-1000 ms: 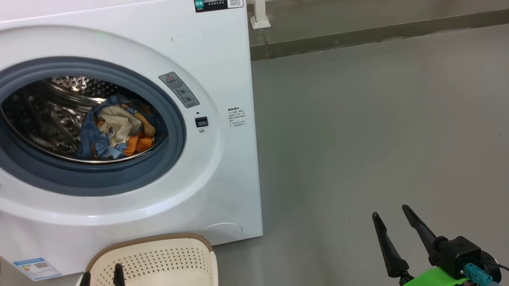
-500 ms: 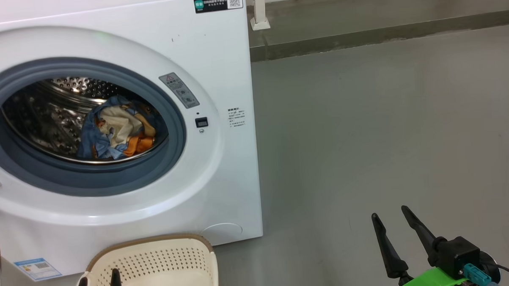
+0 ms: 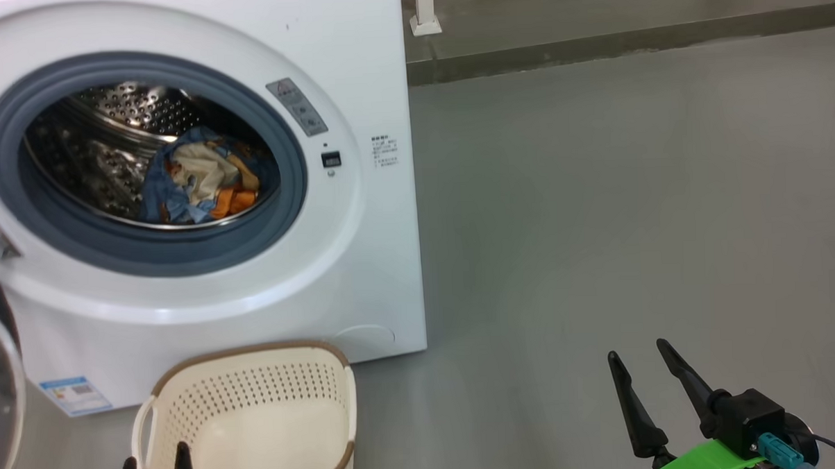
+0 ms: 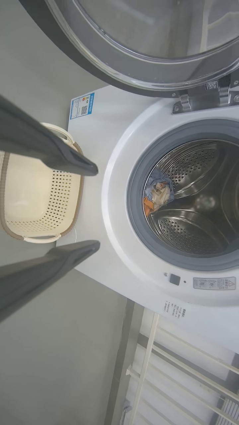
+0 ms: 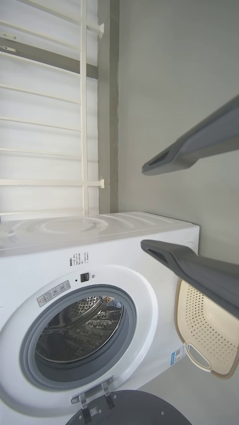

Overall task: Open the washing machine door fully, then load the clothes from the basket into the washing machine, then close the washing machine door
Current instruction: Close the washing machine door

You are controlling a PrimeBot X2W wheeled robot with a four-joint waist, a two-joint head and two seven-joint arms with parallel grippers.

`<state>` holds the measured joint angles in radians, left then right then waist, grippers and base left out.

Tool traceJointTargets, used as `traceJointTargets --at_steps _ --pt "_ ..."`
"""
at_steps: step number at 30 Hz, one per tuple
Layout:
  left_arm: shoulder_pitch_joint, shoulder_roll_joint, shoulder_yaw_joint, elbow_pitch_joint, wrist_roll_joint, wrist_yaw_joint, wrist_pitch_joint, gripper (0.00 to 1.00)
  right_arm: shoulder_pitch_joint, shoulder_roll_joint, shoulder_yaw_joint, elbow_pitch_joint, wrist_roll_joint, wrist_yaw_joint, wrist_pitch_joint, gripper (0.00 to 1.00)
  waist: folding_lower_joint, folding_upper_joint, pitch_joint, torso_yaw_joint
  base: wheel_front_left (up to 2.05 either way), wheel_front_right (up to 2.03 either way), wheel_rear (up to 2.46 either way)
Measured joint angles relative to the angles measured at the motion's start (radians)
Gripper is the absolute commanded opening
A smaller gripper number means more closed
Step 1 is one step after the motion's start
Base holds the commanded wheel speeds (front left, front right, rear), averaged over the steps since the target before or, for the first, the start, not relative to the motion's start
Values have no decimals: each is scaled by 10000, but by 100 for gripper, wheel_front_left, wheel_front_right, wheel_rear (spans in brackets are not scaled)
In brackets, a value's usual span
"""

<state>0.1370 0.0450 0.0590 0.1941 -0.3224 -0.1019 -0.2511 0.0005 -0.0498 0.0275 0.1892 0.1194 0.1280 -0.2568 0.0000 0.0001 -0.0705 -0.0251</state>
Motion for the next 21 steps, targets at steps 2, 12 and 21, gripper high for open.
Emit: traceJointTargets --at_steps 2,12,21 --pt "0 2 29 -4 0 8 0 100 0 0 23 27 0 0 0 100 0 0 9 6 -152 152 0" --pt "0 0 71 -17 8 8 0 100 0 0 94 71 0 0 0 100 0 0 26 -11 -70 70 0" --pt "-11 -2 86 -15 12 6 0 100 -2 0 165 127 0 0 0 100 0 0 15 -21 0 0 0"
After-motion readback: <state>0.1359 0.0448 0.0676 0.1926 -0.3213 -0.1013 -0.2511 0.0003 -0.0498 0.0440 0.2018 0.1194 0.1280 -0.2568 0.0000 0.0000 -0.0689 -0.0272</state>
